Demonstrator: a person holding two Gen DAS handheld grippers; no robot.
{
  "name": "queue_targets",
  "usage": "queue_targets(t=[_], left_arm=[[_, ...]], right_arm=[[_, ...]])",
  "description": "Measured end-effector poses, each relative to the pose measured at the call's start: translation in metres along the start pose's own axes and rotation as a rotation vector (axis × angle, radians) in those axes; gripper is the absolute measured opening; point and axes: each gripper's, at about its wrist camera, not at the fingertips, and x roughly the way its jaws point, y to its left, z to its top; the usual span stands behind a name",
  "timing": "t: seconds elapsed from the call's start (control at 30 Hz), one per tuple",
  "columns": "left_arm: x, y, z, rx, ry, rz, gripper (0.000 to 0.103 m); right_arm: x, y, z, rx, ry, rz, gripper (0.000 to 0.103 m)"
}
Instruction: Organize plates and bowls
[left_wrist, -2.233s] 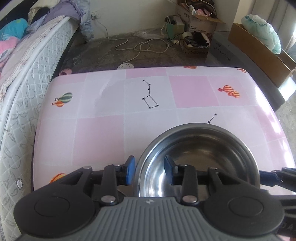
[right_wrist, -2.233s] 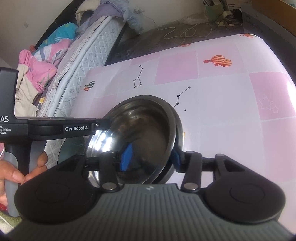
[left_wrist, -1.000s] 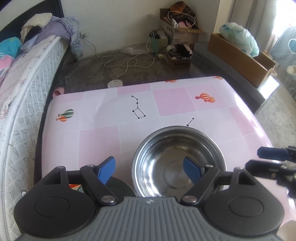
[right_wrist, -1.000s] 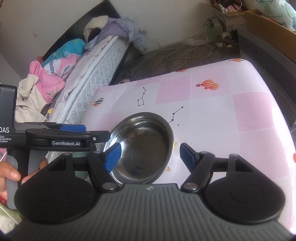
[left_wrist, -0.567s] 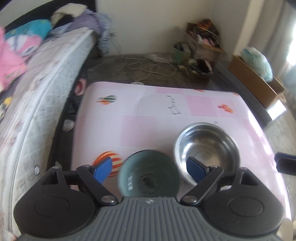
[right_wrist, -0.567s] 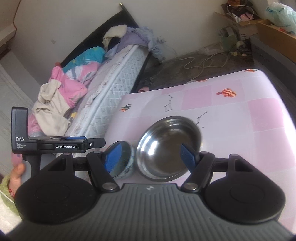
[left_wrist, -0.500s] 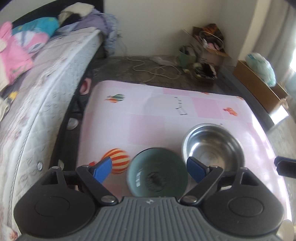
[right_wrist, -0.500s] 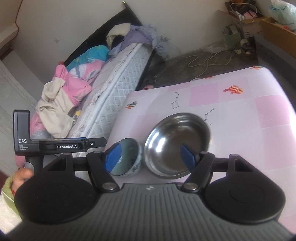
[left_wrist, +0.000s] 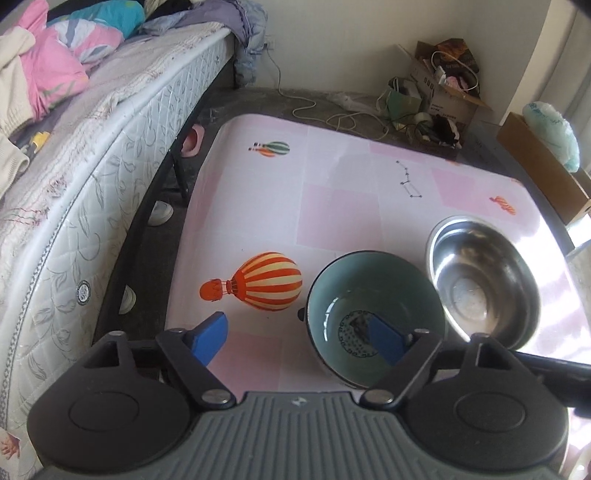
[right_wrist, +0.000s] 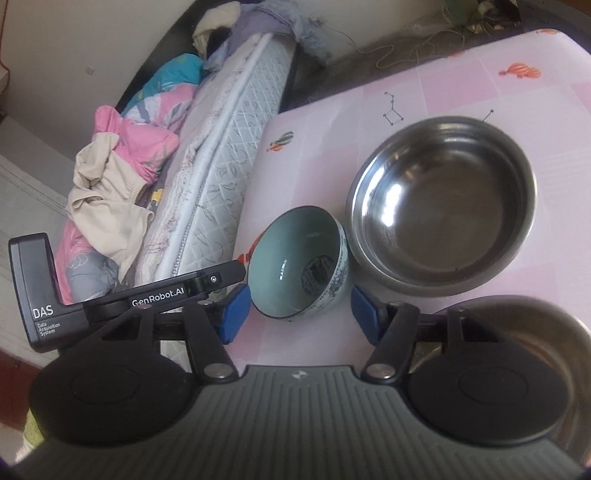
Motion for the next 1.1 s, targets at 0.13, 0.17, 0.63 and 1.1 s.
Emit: queue_targets(t=[0.13, 0.17, 0.63, 1.1], left_arm=[[0.014, 0.003, 0.0, -0.022, 0.022, -0.018, 0.073], [0.017, 0.004, 0.0, -0.028, 0.027, -0.024, 0.07], [0.049, 0.002, 0.004, -0.058, 0.1, -0.029, 0.031], [0.046, 0.001, -0.005, -0.026, 0.115, -0.009, 0.008]], right_arm=[[0.019, -0.002, -0.002, 0.031, -0.005, -0.032, 0.047], [0.023, -0.004, -0.002, 0.036, -0.007, -0.041, 0.045], [0.06, -0.021, 0.008, 0.077, 0.013, -0.081, 0.022], [0.065, -0.01, 0.009, 0.007, 0.034, -0.069, 0.012]])
